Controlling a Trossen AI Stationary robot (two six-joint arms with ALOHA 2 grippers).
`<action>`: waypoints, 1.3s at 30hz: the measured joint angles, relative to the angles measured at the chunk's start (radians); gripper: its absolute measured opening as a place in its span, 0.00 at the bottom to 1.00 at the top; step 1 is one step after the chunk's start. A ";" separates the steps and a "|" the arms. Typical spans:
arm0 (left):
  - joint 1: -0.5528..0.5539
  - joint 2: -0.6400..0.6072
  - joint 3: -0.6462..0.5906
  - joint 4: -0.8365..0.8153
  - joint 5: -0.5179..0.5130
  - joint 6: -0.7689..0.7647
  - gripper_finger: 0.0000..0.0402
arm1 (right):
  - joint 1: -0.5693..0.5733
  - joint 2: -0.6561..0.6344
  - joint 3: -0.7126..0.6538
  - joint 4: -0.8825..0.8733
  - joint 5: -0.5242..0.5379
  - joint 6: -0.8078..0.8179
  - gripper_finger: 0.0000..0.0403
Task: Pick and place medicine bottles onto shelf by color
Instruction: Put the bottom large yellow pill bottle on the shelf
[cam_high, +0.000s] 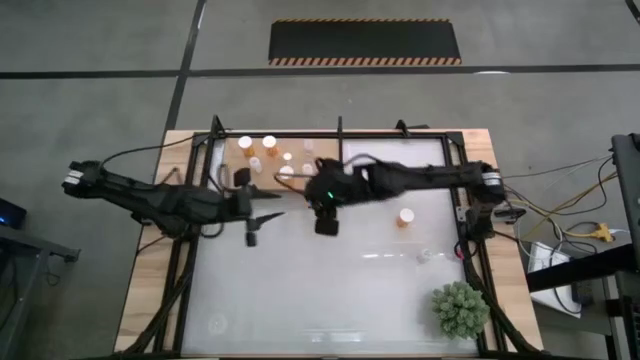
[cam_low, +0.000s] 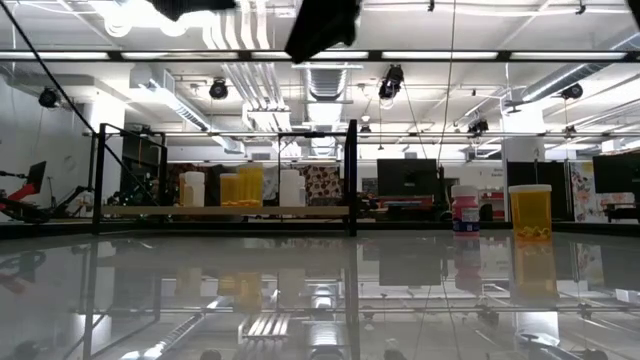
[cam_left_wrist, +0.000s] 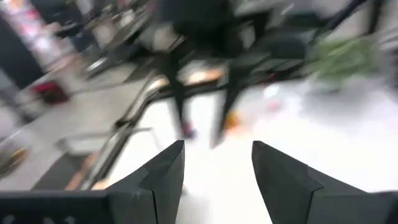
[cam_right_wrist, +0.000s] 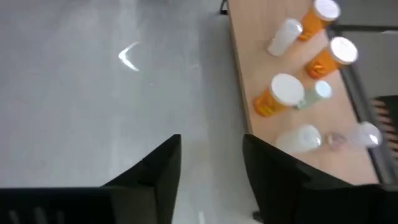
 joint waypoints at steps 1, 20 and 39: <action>0.018 0.030 0.000 0.009 -0.029 0.000 0.43 | 0.020 -0.033 -0.055 0.034 0.032 0.012 0.37; 0.426 0.333 -0.174 0.436 0.049 -0.002 0.01 | 0.186 -0.261 -0.834 0.998 0.088 0.046 0.11; 0.512 0.451 -0.378 0.859 0.042 -0.071 0.00 | 0.184 -0.261 -0.972 1.185 0.086 0.079 0.09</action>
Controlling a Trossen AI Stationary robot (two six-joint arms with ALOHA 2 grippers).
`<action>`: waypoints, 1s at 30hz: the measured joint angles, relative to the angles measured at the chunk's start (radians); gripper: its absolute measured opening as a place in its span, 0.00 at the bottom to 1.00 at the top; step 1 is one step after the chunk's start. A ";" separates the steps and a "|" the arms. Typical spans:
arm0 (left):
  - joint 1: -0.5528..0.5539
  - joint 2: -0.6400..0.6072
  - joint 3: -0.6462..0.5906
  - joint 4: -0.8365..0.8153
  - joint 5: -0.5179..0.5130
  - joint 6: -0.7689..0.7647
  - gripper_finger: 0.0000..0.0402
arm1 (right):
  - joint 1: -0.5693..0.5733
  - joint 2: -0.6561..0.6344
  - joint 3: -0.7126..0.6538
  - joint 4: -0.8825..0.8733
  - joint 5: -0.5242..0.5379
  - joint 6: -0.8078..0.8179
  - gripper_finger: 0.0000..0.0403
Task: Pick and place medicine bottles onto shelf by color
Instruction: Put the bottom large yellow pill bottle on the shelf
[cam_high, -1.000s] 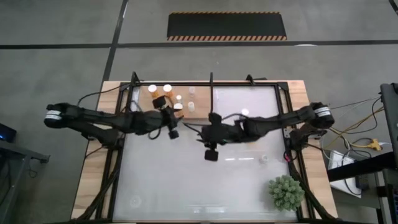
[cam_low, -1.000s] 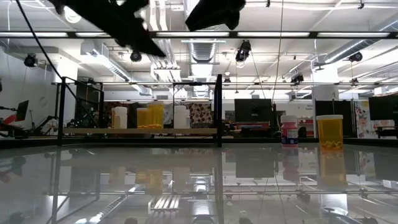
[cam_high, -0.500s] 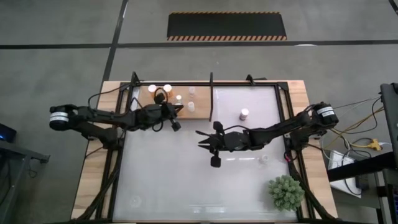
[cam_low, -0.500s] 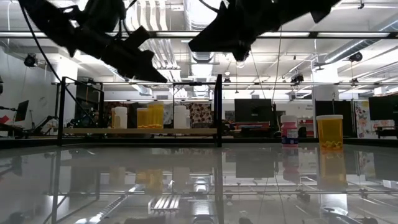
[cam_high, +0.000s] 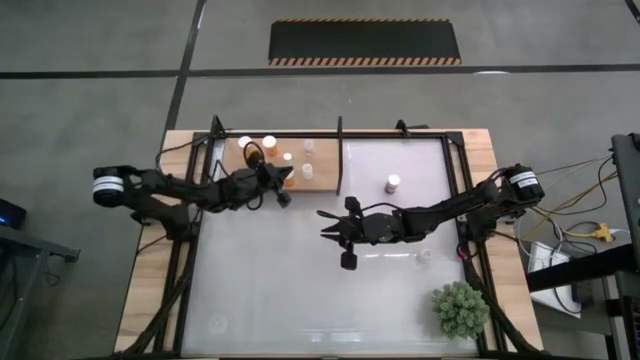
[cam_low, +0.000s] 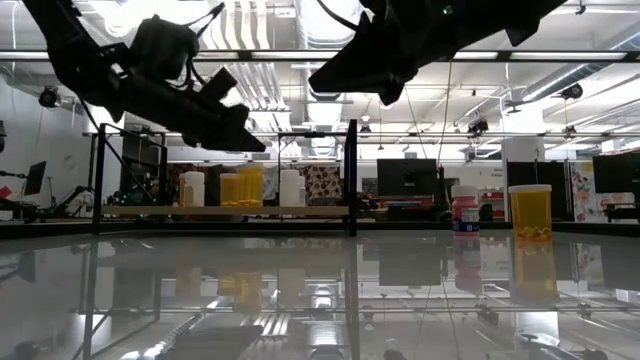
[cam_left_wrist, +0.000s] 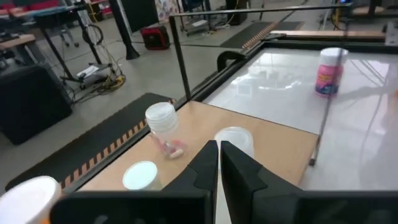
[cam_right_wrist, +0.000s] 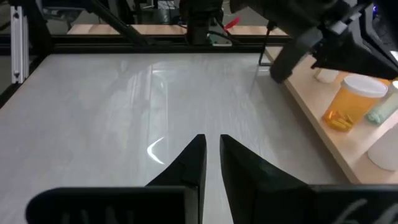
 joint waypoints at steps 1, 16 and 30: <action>0.005 0.015 0.001 0.010 0.000 -0.001 0.00 | 0.000 0.000 0.000 -0.001 0.000 0.000 0.09; 0.051 0.158 0.006 0.112 -0.001 -0.030 0.00 | 0.000 0.000 0.000 -0.009 0.000 0.000 0.09; 0.051 0.117 0.002 0.062 0.003 -0.051 0.00 | 0.000 0.000 -0.001 -0.010 0.000 0.002 0.09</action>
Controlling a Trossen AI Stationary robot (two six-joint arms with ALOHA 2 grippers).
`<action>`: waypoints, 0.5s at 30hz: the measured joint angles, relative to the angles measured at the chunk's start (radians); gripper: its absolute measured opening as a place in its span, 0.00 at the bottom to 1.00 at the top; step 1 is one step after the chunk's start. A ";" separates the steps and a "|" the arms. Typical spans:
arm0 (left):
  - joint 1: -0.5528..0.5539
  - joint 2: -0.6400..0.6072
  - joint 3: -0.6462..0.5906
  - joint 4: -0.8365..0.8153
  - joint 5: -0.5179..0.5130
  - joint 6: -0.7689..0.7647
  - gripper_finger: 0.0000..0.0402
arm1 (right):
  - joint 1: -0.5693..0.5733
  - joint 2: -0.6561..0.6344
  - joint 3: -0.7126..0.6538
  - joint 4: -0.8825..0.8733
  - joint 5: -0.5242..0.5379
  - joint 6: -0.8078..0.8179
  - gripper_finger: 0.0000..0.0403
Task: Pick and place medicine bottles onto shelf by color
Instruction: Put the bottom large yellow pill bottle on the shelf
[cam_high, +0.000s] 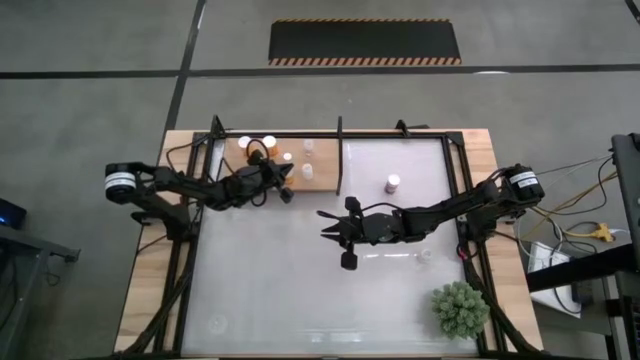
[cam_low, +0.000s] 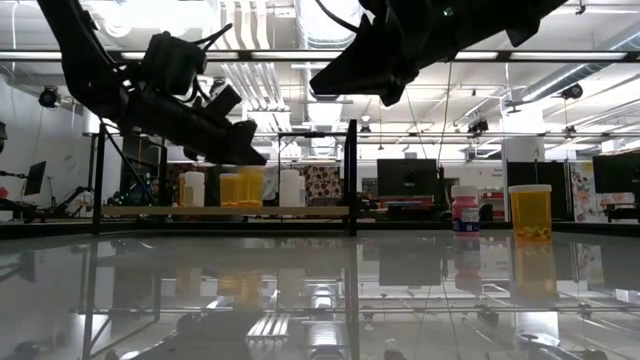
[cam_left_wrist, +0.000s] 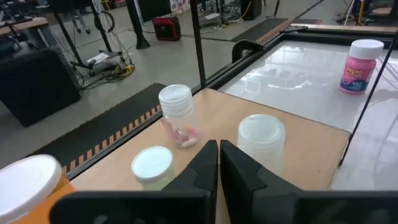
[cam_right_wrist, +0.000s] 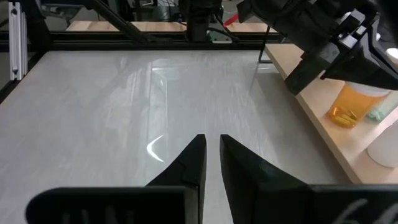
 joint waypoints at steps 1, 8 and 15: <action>0.000 -0.014 -0.001 -0.011 0.001 0.000 0.00 | 0.000 0.000 0.000 0.000 0.000 0.000 0.09; 0.000 -0.127 -0.004 -0.013 0.004 0.009 0.00 | 0.000 0.000 0.000 -0.002 0.000 0.000 0.09; 0.000 -0.209 -0.003 -0.021 0.031 0.003 0.00 | 0.000 0.000 -0.007 -0.005 0.000 -0.001 0.09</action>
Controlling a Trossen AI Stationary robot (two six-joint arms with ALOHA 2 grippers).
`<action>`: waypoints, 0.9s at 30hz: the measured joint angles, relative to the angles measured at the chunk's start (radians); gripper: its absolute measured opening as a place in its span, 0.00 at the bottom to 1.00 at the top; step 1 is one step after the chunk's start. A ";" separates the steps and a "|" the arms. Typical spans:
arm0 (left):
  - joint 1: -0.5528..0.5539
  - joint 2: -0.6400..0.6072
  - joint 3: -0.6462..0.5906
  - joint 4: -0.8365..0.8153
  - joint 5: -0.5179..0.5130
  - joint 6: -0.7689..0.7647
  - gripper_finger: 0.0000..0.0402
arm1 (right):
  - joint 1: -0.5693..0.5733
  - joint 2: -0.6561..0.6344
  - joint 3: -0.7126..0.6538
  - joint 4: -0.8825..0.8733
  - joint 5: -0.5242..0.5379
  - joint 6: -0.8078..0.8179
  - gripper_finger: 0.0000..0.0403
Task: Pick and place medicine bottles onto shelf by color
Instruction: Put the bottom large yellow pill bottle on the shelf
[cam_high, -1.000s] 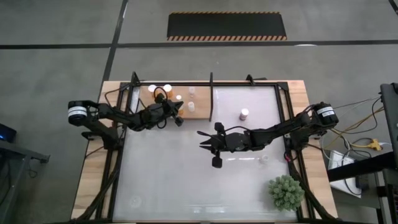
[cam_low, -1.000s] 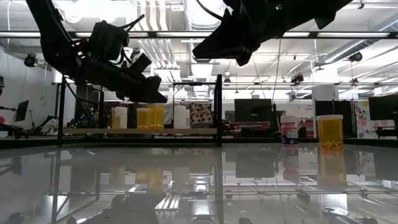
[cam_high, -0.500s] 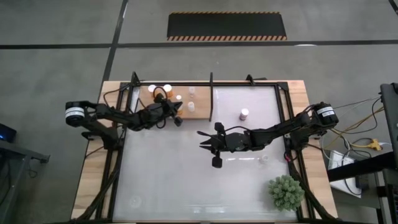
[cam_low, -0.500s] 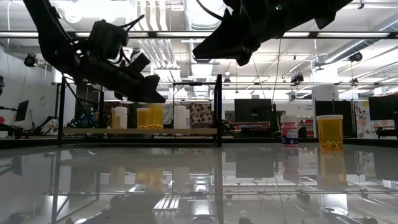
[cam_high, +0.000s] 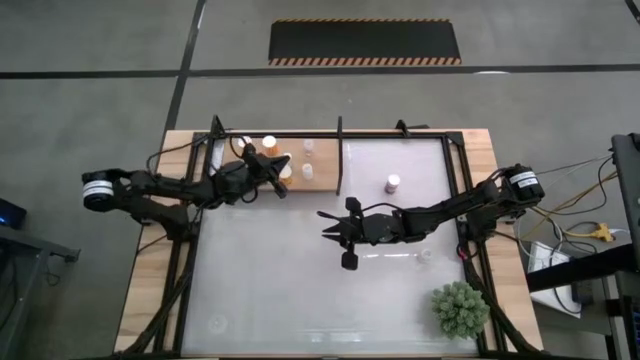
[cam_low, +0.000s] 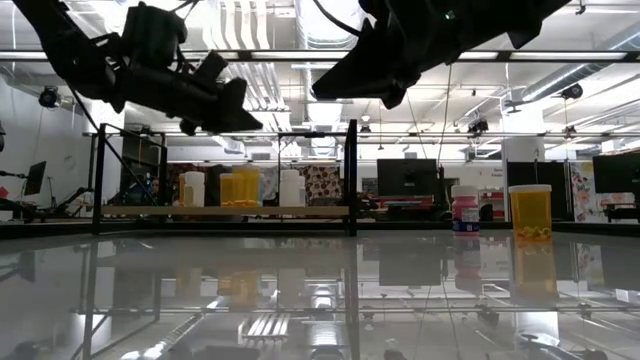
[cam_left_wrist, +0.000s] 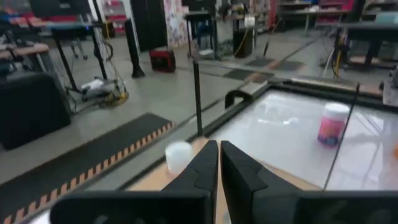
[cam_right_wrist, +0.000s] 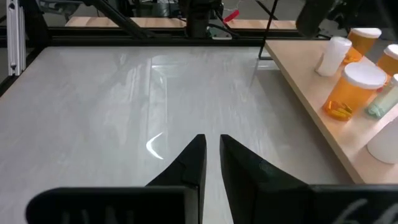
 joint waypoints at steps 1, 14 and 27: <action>0.000 0.000 0.000 -0.018 0.001 -0.001 0.00 | 0.000 0.000 -0.004 0.000 0.000 0.001 0.09; 0.011 0.097 0.001 -0.088 -0.008 -0.054 0.00 | 0.000 0.000 -0.019 0.002 0.001 0.039 0.09; 0.034 0.078 0.001 -0.150 -0.046 -0.036 0.00 | 0.000 0.000 -0.019 0.002 0.001 0.037 0.09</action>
